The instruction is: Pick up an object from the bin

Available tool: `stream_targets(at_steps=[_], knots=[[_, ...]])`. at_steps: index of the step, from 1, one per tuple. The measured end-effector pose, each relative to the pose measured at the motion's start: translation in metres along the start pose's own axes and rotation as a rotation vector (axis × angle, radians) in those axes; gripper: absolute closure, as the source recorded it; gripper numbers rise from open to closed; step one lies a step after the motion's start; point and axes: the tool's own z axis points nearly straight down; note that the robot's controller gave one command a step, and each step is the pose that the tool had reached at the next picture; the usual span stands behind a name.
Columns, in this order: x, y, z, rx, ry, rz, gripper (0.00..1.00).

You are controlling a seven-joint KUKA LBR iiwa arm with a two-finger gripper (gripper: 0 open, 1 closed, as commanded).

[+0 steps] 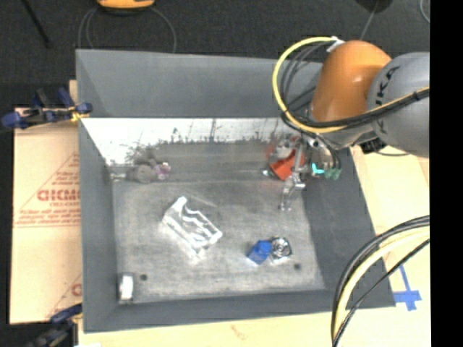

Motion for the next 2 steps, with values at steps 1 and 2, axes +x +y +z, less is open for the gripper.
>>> stream_targets(at_steps=[1, 2], knots=[[0.028, -0.003, -0.138, -0.002, -0.017, 0.062, 0.00], [0.114, -0.022, 0.040, -0.001, 0.004, 0.002, 0.00]])
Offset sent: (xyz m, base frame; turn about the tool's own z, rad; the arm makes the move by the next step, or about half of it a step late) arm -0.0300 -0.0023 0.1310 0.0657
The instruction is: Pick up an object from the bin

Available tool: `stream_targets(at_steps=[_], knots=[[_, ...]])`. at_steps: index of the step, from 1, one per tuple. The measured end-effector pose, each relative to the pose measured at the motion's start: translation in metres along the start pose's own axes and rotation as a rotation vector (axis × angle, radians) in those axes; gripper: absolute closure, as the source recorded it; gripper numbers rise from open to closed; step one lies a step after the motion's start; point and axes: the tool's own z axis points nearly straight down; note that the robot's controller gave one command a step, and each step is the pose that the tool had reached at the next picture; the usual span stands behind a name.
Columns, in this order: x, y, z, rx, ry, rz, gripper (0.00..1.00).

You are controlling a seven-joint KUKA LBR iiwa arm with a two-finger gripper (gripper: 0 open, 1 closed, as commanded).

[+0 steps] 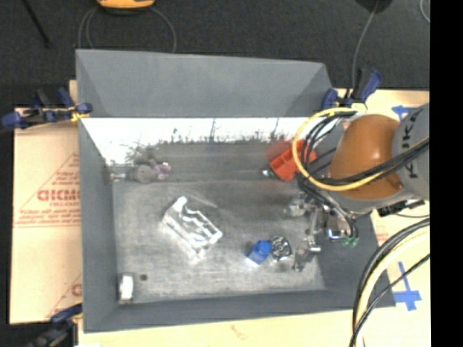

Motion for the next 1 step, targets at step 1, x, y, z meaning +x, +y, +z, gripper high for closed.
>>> stream_targets(at_steps=[1], knots=[[0.0054, 0.0195, 0.0345, 0.005, -0.021, -0.060, 0.00]])
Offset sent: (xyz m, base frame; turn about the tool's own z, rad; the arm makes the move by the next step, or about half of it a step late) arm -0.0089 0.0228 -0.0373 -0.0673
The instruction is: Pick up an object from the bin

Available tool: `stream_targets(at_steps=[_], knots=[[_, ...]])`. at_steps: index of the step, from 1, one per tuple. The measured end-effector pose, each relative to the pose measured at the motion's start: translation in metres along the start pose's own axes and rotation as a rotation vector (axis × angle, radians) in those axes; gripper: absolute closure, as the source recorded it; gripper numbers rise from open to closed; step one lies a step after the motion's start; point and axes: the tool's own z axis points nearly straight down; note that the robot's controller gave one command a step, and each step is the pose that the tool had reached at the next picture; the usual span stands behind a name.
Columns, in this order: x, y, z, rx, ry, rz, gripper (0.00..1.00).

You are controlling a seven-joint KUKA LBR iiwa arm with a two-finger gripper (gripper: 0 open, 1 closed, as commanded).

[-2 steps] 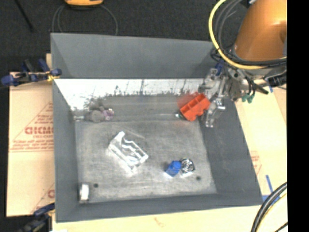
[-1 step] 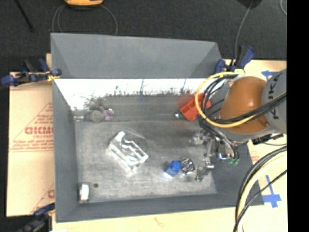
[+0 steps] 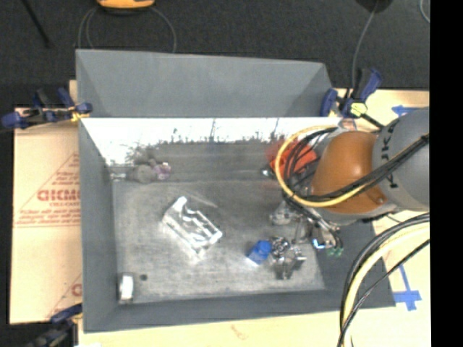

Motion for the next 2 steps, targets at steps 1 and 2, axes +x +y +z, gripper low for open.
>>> stream_targets(at_steps=[1, 2], knots=[[-0.003, 0.000, -0.003, 0.001, -0.008, -0.003, 1.00], [0.012, -0.026, -0.189, -0.002, 0.002, -0.191, 1.00]])
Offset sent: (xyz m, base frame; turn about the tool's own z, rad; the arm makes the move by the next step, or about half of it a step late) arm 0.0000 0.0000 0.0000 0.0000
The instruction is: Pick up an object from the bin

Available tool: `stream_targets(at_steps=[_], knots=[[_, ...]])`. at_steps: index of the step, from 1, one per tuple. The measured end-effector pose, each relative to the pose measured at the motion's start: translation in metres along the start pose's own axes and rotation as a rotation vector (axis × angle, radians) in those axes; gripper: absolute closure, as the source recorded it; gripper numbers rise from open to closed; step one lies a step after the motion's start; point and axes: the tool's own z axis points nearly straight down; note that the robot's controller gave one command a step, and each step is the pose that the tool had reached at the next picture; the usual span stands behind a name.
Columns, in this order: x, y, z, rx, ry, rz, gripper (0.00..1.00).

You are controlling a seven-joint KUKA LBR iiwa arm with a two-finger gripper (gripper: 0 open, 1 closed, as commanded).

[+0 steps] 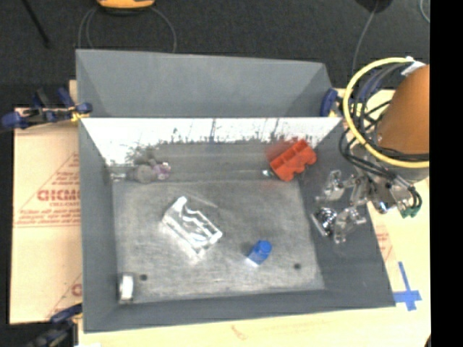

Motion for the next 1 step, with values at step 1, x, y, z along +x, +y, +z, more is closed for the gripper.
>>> stream_targets(at_steps=[1], knots=[[-0.0147, -0.0111, -0.0284, -0.004, 0.002, -0.378, 1.00]])
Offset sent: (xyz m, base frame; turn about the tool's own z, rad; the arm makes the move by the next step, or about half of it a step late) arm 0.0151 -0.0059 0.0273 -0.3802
